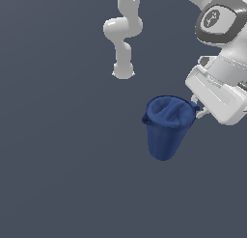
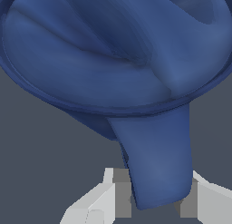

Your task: Pick up the object and move it to a goal position.

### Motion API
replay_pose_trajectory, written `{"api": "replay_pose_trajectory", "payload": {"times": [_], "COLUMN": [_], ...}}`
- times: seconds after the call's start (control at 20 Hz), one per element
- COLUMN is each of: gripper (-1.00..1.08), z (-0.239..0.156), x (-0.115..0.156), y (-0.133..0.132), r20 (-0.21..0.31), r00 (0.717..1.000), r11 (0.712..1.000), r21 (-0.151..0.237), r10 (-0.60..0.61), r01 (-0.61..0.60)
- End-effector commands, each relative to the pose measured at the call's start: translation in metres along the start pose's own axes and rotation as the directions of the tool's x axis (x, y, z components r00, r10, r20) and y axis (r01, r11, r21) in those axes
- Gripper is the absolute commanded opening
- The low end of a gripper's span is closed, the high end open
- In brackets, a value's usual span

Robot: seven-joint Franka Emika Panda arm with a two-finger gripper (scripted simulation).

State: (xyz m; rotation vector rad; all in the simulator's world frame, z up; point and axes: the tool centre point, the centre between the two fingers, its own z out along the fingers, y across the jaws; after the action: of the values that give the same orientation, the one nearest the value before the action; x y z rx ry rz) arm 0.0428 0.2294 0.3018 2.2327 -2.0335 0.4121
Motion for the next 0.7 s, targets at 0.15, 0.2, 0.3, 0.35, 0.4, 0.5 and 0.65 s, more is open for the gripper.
{"api": "replay_pose_trajectory", "payload": {"times": [0.15,0.2,0.3,0.35,0.4,0.5,0.65], "gripper": [-1.0,-1.0,-1.0,-1.0,-1.0,-1.0,-1.0], "z": [-0.025,-0.029,-0.036,-0.039,-0.042,-0.047,-0.054], "x": [-0.016,-0.019,-0.024,-0.027,-0.029,-0.032,-0.037], "y": [-0.015,-0.017,-0.022,-0.024,-0.026,-0.029,-0.034], "r20": [0.001,0.001,0.001,0.0,0.0,0.0,0.0], "r00": [1.0,1.0,1.0,1.0,1.0,1.0,1.0], "r11": [1.0,1.0,1.0,1.0,1.0,1.0,1.0], "r21": [0.002,0.002,0.002,0.002,0.002,0.002,0.002], "r10": [0.001,0.001,0.001,0.001,0.001,0.001,0.001], "r01": [-0.001,-0.001,-0.001,-0.001,-0.001,-0.001,-0.001]}}
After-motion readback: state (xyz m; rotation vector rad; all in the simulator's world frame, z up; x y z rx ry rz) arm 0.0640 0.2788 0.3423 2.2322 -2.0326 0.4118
